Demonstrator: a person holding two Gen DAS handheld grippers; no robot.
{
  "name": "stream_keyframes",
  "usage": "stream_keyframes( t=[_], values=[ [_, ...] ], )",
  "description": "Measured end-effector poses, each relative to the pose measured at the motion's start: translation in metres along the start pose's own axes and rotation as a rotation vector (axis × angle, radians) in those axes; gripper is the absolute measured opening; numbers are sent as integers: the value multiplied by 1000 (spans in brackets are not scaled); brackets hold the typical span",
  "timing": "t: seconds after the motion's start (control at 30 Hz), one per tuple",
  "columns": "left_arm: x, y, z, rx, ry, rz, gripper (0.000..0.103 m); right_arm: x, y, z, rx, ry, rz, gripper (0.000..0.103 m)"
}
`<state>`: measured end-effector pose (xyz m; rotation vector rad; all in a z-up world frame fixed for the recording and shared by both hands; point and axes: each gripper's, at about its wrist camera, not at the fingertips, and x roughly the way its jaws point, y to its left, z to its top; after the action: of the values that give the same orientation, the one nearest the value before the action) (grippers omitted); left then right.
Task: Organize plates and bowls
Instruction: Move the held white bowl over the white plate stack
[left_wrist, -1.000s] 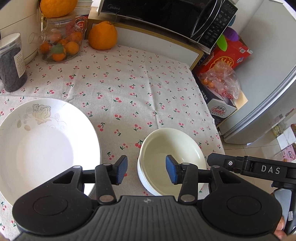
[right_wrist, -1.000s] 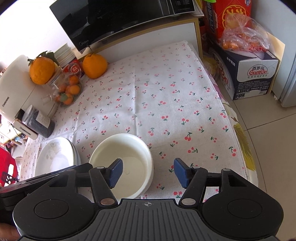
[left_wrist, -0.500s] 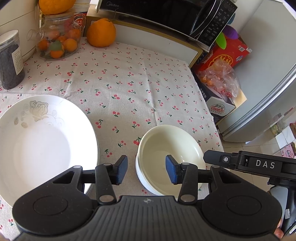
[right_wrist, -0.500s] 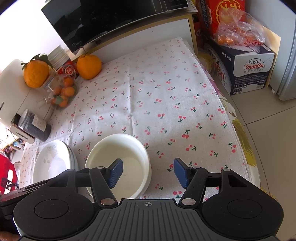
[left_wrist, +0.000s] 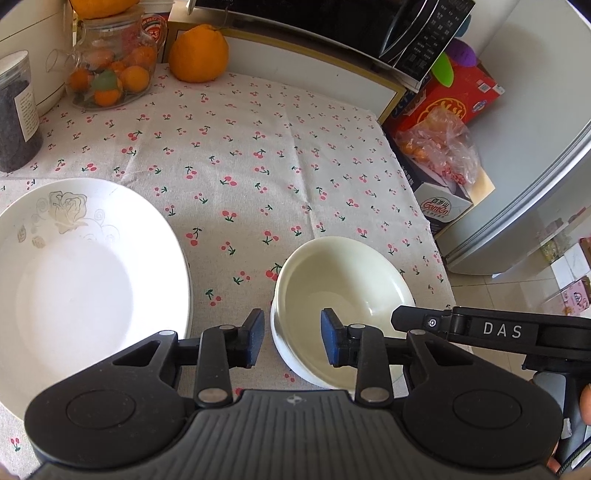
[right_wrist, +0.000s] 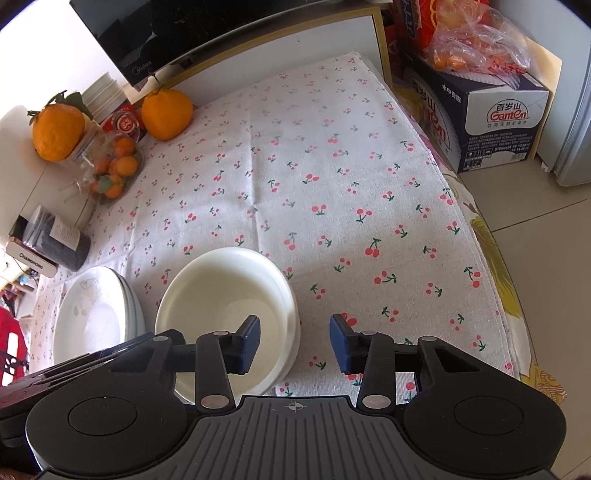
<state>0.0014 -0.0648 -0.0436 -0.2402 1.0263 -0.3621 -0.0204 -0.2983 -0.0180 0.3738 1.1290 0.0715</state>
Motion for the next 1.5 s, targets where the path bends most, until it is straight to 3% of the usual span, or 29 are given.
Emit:
stream_keyframes(
  t=[0.3, 0.57, 1.07, 1.5],
  values=[
    [6, -1, -2, 14, 12, 3, 20, 10, 3, -2, -6, 31, -13, 21],
    [8, 0, -3, 25, 7, 8, 16, 13, 9, -5, -27, 42, -15, 14],
    [2, -2, -2, 25, -8, -9, 16, 3, 13, -3, -53, -1, -16, 16],
    [-15, -4, 0, 51, -88, 30, 16, -11, 35, -1, -104, -81, -6, 16]
  ],
)
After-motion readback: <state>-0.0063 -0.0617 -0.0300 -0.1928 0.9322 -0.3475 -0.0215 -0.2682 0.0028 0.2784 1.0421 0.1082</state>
